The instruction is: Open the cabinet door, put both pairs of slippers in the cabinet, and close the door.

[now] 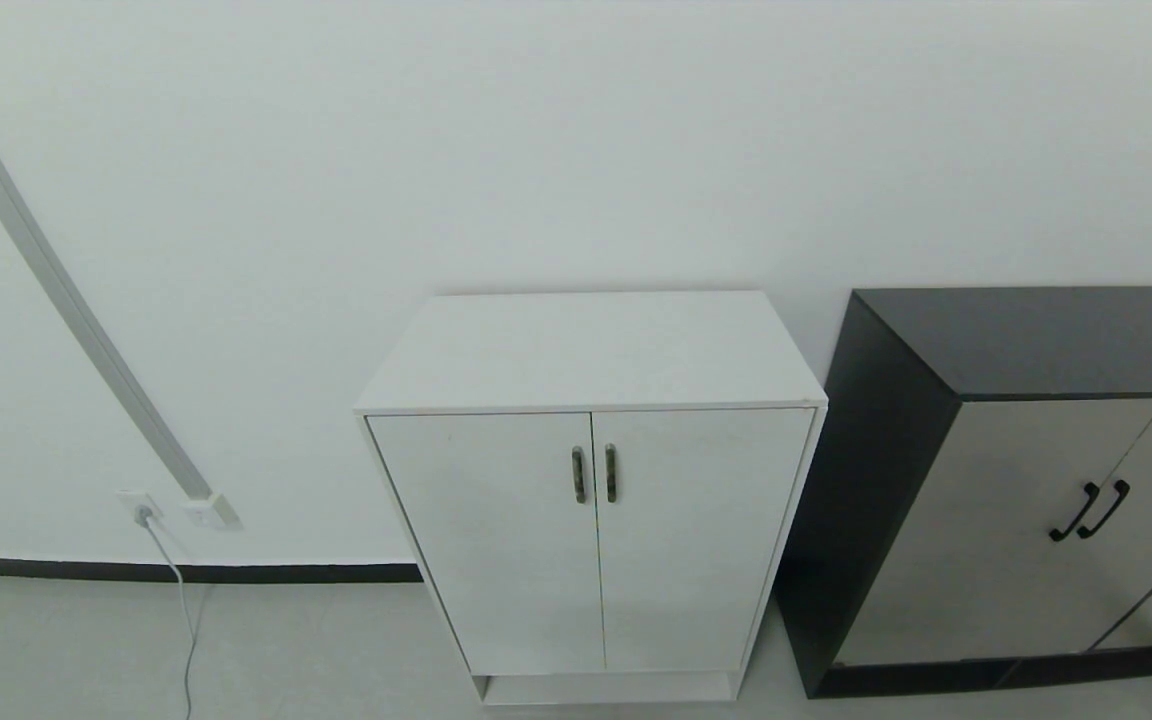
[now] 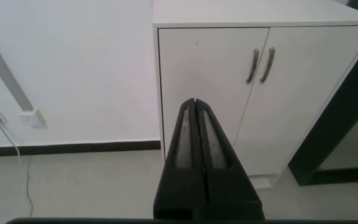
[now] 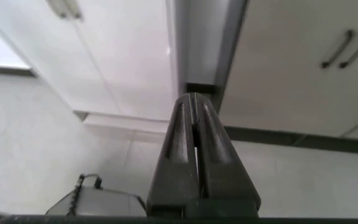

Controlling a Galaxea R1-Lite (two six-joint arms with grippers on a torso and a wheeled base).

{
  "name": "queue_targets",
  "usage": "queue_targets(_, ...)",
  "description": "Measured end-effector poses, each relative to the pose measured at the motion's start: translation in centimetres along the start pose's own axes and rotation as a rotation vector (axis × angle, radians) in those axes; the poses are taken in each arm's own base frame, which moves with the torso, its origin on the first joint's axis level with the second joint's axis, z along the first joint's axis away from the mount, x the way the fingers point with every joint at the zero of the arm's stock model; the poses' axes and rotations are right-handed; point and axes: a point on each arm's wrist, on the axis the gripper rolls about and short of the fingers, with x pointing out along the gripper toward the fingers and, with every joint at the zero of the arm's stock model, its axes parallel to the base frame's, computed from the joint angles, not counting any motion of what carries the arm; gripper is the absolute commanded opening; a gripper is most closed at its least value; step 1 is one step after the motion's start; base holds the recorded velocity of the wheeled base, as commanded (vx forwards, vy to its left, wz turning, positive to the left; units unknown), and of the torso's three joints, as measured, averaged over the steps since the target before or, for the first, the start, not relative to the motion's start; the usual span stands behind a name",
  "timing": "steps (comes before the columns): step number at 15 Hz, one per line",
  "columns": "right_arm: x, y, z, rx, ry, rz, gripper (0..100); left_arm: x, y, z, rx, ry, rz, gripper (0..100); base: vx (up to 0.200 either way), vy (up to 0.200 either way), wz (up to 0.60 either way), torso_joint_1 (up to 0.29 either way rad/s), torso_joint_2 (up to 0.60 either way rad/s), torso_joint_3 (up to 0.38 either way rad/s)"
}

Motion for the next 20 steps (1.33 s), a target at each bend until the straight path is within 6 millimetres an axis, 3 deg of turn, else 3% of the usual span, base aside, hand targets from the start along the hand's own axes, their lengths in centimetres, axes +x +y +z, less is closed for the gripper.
queue_targets(6, 0.1, 0.0, -0.8, -0.006, -0.022, 0.026, 0, 0.0, 0.0, 0.0, 0.000, 0.000, 0.000, 0, 0.000, 0.000, 0.00, 0.000, 0.00, 0.000)
queue_targets(20, -1.1, 0.2, -1.3, 0.012, -0.183, -0.091, 0, 0.0, 0.0, 0.0, -0.001, 0.000, 0.000, 0, 0.000, 0.000, 0.00, 0.000, 0.00, 0.000)
